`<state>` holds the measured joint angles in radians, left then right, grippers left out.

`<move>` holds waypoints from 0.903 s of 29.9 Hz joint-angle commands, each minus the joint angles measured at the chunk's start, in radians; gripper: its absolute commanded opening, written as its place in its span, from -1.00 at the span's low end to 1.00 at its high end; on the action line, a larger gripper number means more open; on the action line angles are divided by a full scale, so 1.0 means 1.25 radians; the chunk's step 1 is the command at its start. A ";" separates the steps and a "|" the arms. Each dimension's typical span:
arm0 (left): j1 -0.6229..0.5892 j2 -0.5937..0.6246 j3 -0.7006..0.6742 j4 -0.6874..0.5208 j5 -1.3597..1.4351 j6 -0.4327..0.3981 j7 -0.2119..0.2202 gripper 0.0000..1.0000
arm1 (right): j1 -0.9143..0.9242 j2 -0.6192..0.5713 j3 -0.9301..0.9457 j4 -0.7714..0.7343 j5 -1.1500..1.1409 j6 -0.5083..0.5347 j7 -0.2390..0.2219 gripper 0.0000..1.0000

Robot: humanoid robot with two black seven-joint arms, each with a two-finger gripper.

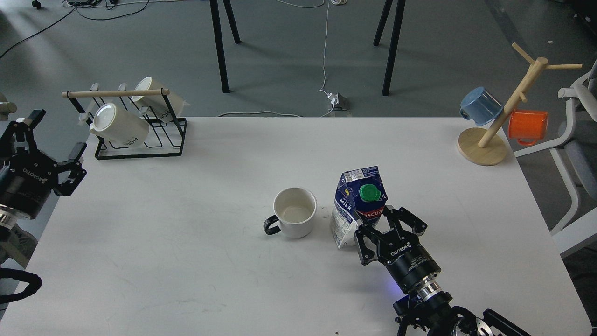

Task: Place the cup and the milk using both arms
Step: 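Release the carton beside the mug and pull the right gripper back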

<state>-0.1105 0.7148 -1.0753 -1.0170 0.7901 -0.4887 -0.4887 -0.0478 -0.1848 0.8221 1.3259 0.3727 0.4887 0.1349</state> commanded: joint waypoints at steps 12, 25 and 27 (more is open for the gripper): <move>0.004 0.000 0.000 0.000 0.000 0.000 0.000 0.99 | -0.026 -0.006 -0.028 0.012 -0.004 0.000 -0.007 0.99; 0.009 0.000 0.000 0.001 0.000 0.000 0.000 0.99 | -0.075 -0.041 -0.047 0.031 -0.007 0.000 -0.012 0.99; 0.009 0.000 0.000 0.001 0.000 0.000 0.000 0.99 | -0.095 -0.059 -0.047 0.055 -0.007 0.000 -0.012 0.99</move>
<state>-0.0999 0.7148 -1.0753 -1.0160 0.7899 -0.4887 -0.4887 -0.1400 -0.2305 0.7639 1.3620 0.3635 0.4887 0.1200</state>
